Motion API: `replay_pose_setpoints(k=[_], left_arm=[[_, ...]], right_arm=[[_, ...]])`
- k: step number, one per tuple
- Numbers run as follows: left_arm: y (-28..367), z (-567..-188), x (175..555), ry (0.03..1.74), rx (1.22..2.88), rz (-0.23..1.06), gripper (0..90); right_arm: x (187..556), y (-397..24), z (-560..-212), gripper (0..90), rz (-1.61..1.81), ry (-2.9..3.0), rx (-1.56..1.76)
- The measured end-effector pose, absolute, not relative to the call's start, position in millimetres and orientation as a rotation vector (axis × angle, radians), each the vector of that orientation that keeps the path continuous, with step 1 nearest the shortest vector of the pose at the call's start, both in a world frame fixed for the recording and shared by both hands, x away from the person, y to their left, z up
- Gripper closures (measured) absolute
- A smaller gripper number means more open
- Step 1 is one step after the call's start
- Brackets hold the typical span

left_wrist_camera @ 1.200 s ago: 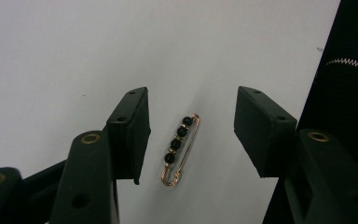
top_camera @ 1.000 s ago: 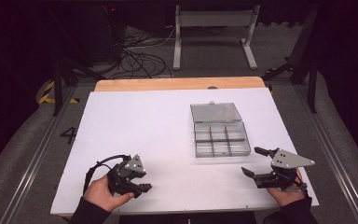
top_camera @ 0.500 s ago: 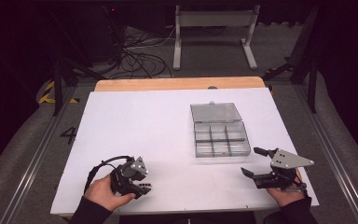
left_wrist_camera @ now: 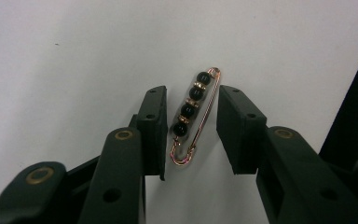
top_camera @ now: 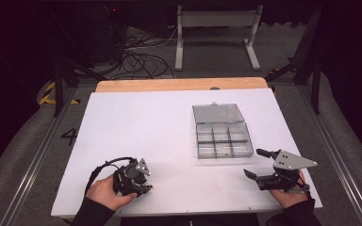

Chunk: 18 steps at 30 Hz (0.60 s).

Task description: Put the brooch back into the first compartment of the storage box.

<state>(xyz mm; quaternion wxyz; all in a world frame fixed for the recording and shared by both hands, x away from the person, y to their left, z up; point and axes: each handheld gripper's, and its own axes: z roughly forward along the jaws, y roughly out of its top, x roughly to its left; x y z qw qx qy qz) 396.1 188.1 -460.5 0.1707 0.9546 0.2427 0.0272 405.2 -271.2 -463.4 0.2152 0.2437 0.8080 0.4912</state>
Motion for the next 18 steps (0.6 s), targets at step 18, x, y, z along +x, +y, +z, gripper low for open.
replay_pose_setpoints(k=[18], left_arm=[[189.0,-460.2,397.7,0.668,2.731,0.097,83.3]], right_arm=[[406.0,-271.6,-464.0,15.4,1.362,2.244,0.669]])
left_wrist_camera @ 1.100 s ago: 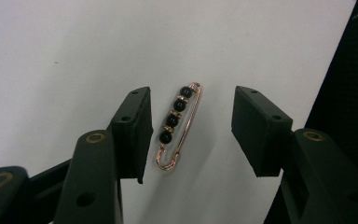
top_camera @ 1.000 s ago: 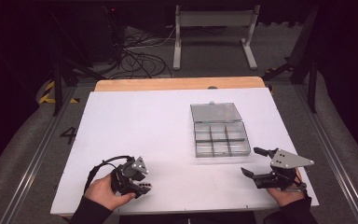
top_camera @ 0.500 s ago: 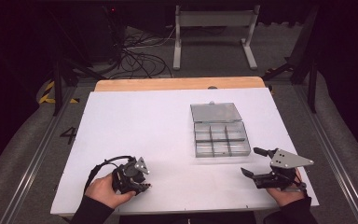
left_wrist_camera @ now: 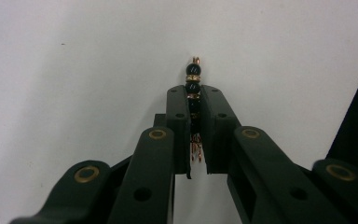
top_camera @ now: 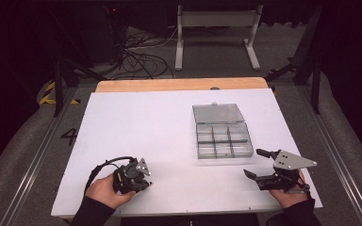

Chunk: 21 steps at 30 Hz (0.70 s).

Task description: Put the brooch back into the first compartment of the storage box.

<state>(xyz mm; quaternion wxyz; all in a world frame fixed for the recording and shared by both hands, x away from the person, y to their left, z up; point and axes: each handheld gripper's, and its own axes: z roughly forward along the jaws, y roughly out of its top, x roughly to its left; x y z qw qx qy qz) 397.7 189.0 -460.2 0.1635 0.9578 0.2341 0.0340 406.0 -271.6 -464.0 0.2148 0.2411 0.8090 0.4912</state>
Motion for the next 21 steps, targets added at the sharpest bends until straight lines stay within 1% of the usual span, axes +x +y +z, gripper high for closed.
replay_pose_setpoints(k=[7,11,21], left_arm=[[189,-458,397,0.652,2.711,0.074,83.4],[192,-454,397,0.652,2.67,0.073,83.4],[206,-442,397,0.684,2.468,0.122,83.4]], right_arm=[[406,-272,-464,15.5,1.362,2.243,0.669],[406,-272,-464,15.5,1.362,2.244,0.669],[406,-272,-464,15.4,1.362,2.244,0.67]])
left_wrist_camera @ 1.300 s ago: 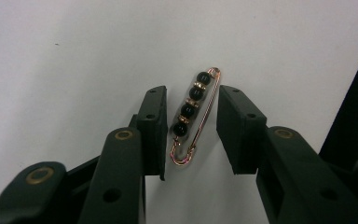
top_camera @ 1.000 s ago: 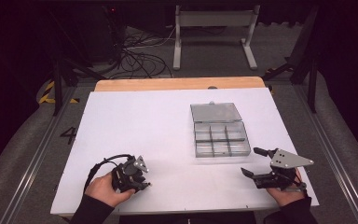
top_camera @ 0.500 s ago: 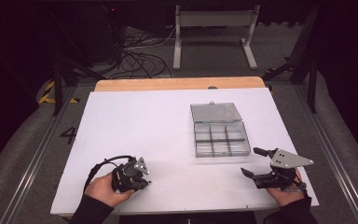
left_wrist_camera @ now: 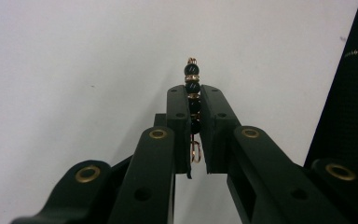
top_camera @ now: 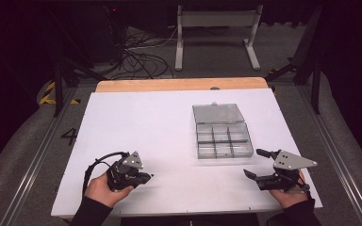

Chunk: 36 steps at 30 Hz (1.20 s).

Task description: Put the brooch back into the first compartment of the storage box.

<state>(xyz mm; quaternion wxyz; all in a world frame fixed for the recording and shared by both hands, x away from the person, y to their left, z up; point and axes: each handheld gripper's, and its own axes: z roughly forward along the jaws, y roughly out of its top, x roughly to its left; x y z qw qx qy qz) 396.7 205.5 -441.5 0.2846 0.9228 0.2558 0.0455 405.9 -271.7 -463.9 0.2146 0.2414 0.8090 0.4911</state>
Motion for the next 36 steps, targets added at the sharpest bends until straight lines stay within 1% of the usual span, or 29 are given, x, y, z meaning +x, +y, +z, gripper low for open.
replay_pose_setpoints(k=[15,21,23,25,29,36], left_arm=[[224,-428,394,0.71,2.2,0.23,83.4],[228,-426,392,0.727,2.12,0.254,83.4],[229,-425,391,0.72,2.1,0.27,83.3],[229,-423,390,0.69,2.08,0.315,83.4],[230,-422,389,0.681,2.053,0.332,83.4],[228,-421,393,0.696,2.037,0.303,83.3]], right_arm=[[406,-272,-464,15.3,1.37,2.242,0.672],[407,-272,-464,15.4,1.366,2.244,0.674],[407,-272,-464,15.3,1.366,2.244,0.674],[407,-272,-464,15.2,1.368,2.244,0.676],[407,-272,-464,15.1,1.373,2.245,0.677],[407,-271,-465,15.0,1.373,2.247,0.676]])
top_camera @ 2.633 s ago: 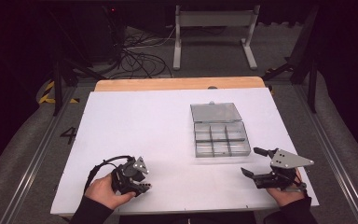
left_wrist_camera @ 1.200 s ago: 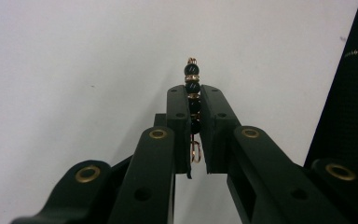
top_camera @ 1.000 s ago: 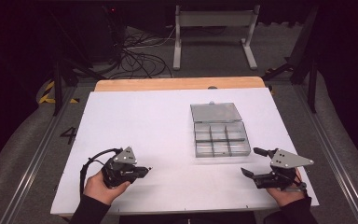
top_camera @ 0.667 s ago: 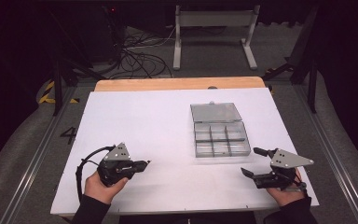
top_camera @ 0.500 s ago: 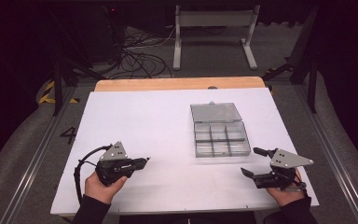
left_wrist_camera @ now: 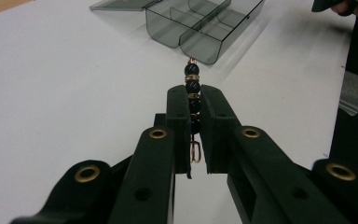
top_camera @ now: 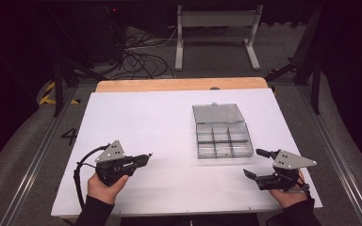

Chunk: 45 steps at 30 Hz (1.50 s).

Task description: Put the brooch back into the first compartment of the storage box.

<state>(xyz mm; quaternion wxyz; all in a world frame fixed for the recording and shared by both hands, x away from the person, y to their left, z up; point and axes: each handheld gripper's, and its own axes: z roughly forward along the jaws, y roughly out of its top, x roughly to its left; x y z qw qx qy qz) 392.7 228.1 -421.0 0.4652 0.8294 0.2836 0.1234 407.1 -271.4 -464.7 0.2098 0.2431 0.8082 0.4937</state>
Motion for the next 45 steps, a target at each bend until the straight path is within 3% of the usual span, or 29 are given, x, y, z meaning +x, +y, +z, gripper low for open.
replay_pose_setpoints(k=[45], left_arm=[[151,-394,444,0.603,2.048,0.226,83.3]], right_arm=[[407,-271,-465,15.0,1.371,2.256,0.676]])
